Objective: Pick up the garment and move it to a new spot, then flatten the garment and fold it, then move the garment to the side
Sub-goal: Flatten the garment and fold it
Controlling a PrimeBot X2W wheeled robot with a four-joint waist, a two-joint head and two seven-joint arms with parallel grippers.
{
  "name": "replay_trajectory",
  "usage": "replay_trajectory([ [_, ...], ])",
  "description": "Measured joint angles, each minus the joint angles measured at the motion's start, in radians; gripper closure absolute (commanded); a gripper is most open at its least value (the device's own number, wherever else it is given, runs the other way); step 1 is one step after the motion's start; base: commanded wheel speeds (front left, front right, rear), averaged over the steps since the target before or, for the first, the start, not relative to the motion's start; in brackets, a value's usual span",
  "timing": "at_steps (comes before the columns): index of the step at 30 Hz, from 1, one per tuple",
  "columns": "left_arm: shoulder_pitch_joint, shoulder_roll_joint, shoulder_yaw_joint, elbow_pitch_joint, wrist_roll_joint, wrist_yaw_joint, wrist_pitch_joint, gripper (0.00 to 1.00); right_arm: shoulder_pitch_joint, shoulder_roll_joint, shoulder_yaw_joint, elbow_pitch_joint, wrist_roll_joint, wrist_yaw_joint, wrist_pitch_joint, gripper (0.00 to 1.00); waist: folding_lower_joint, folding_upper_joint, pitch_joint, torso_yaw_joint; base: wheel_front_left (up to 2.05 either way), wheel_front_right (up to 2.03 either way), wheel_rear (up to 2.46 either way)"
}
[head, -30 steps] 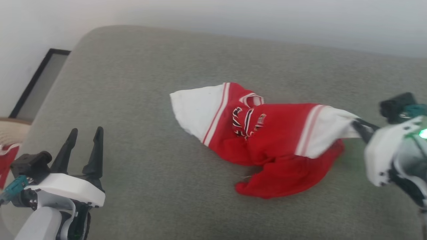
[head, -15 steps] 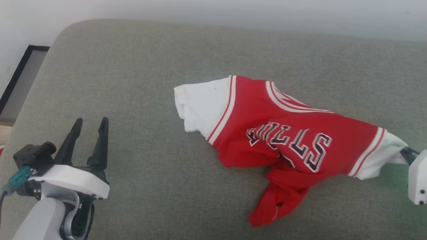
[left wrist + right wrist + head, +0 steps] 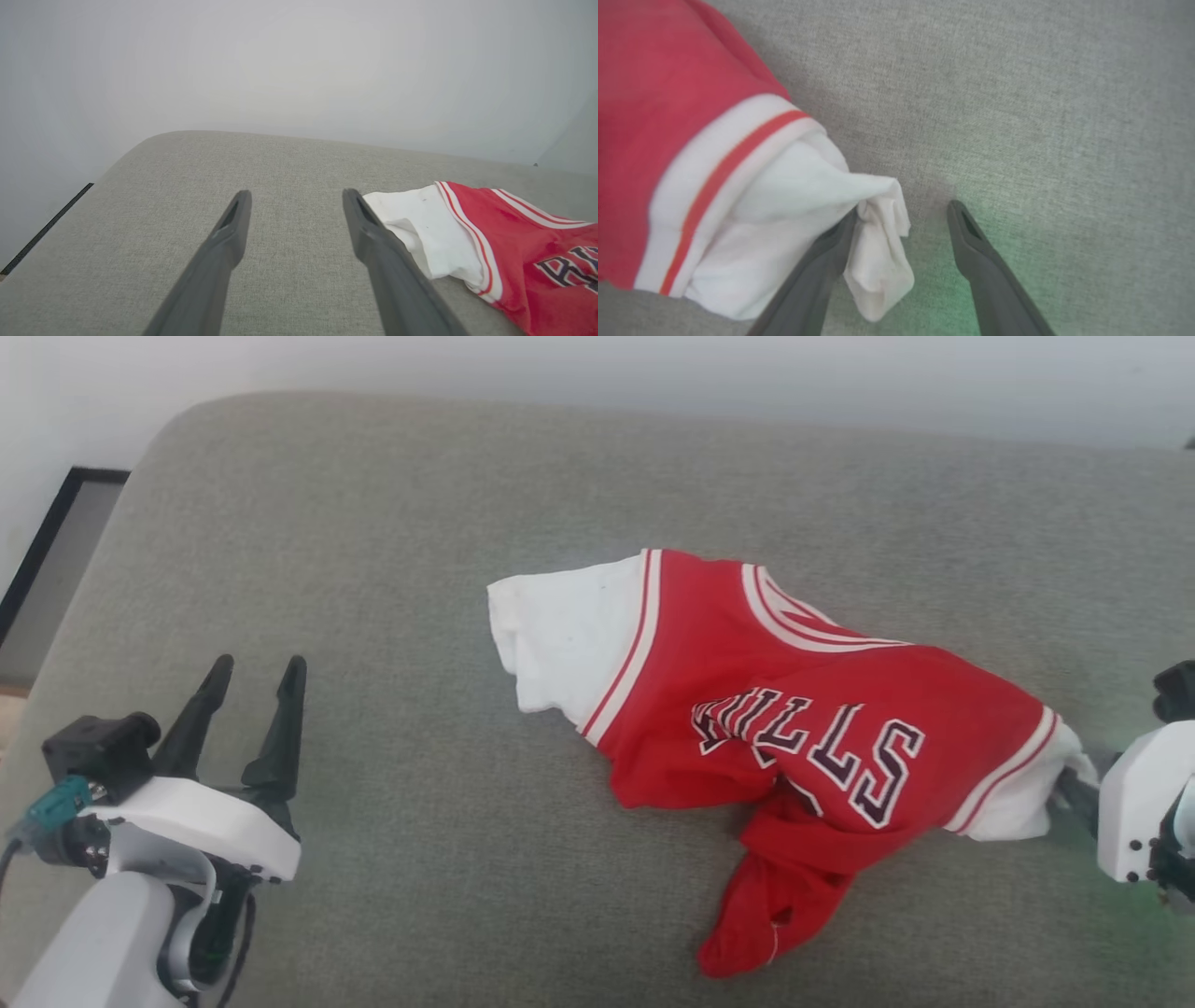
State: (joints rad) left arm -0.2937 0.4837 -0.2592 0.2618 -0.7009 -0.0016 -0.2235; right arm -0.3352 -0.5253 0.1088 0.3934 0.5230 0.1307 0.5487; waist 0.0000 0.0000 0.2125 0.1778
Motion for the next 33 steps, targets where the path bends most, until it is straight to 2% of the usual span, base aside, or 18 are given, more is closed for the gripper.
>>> replay_trajectory([
  [6, -0.006, 0.028, -0.004, -0.018, -0.002, 0.0, 0.05, 0.0, -0.001, -0.002, 0.014, -0.039, 0.016, 0.0, 0.012, 0.0, 0.0, 0.0, -0.022, -0.034, 0.0, 0.0, 0.0],
  [10, -0.019, 0.054, -0.009, -0.041, -0.016, -0.003, 0.114, 0.0, 0.004, 0.006, -0.001, -0.108, 0.014, 0.0, -0.038, 0.0, 0.0, 0.0, -0.043, -0.072, 0.0, 0.0, 0.0],
  [15, -0.058, 0.097, -0.017, -0.066, -0.034, 0.0, 0.219, 0.0, 0.011, 0.094, -0.073, -0.205, -0.054, 0.0, -0.206, 0.0, 0.0, 0.0, -0.065, -0.147, 0.0, 0.0, 0.0],
  [22, -0.134, 0.134, -0.043, -0.038, -0.052, 0.002, 0.379, 0.0, 0.024, 0.21, -0.112, -0.31, -0.164, 0.0, -0.39, 0.0, 0.0, 0.0, -0.071, -0.253, 0.0, 0.0, 0.0],
  [28, -0.239, 0.151, -0.069, 0.05, -0.079, -0.011, 0.528, 0.0, 0.043, 0.302, -0.136, -0.351, -0.226, 0.0, -0.498, 0.0, 0.0, 0.0, -0.052, -0.34, 0.0, 0.0, 0.0],
  [33, -0.325, 0.158, -0.097, 0.161, -0.092, -0.019, 0.649, 0.0, 0.059, 0.366, -0.145, -0.354, -0.25, 0.0, -0.53, 0.0, 0.0, 0.0, -0.014, -0.394, 0.0, 0.0, 0.0],
])
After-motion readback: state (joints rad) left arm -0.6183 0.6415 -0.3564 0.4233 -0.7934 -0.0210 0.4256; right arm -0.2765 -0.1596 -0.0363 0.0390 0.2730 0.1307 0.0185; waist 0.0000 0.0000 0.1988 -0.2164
